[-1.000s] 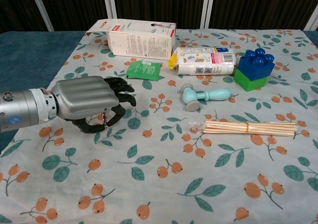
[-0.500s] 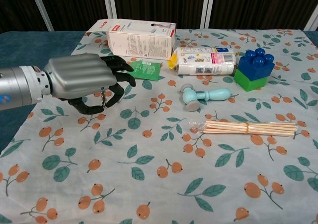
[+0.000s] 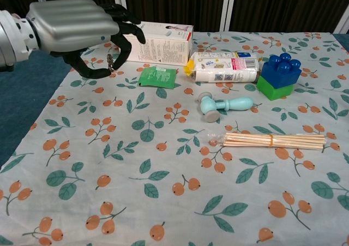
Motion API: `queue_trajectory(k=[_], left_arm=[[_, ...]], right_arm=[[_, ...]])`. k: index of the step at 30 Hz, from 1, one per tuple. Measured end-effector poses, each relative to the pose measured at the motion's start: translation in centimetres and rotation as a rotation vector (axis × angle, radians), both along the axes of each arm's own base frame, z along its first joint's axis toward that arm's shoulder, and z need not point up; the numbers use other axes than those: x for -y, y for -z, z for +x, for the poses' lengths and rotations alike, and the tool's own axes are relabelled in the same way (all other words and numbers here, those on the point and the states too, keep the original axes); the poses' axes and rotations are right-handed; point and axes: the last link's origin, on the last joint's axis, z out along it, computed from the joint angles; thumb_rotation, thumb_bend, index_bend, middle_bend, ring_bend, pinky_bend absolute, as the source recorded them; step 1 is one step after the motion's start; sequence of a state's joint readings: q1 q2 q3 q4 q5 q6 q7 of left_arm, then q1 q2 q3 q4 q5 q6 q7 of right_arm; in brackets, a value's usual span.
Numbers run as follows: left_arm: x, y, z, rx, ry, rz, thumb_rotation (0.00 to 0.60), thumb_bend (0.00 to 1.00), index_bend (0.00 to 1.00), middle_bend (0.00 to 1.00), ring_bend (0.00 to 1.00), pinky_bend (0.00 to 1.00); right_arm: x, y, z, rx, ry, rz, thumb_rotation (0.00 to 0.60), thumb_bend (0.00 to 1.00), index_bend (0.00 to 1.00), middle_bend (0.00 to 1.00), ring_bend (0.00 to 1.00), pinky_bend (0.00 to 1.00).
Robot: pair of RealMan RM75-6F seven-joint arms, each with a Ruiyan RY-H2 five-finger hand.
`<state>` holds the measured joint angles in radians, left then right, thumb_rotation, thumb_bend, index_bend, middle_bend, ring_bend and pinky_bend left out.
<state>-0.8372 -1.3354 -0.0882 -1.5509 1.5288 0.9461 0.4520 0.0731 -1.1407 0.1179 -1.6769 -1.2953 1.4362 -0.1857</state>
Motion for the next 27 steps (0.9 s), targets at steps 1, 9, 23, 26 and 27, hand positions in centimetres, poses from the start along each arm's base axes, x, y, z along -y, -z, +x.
queue_trajectory(k=[1, 9, 23, 26, 27], left_arm=[[-0.1, -0.3, 0.1, 0.005, 0.001, 0.005, 0.6, 0.52, 0.62, 0.16, 0.0, 0.0], [-0.2, -1.9, 1.3, 0.05, 0.029, 0.034, 0.6, 0.52, 0.63, 0.16, 0.0, 0.0], [-0.2, -1.8, 1.7, 0.05, 0.056, 0.039, 0.6, 0.52, 0.63, 0.17, 0.0, 0.0], [-0.1, -1.7, 1.6, 0.044, 0.058, 0.038, 0.6, 0.52, 0.63, 0.17, 0.0, 0.0], [-0.1, -1.7, 1.6, 0.041, 0.059, 0.038, 0.6, 0.52, 0.63, 0.17, 0.0, 0.0]], right_arm=[[0.0, 0.0, 0.0, 0.0, 0.0, 0.0, 0.6, 0.0, 0.06, 0.02, 0.15, 0.22], [0.0, 0.0, 0.0, 0.0, 0.0, 0.0, 0.6, 0.0, 0.06, 0.02, 0.15, 0.22], [0.0, 0.0, 0.0, 0.001, 0.002, -0.001, 0.6, 0.0, 0.06, 0.02, 0.15, 0.22], [0.0, 0.0, 0.0, 0.0, 0.002, -0.002, 0.6, 0.0, 0.06, 0.02, 0.15, 0.22], [0.0, 0.0, 0.0, 0.0, 0.002, -0.002, 0.6, 0.0, 0.06, 0.02, 0.15, 0.22]])
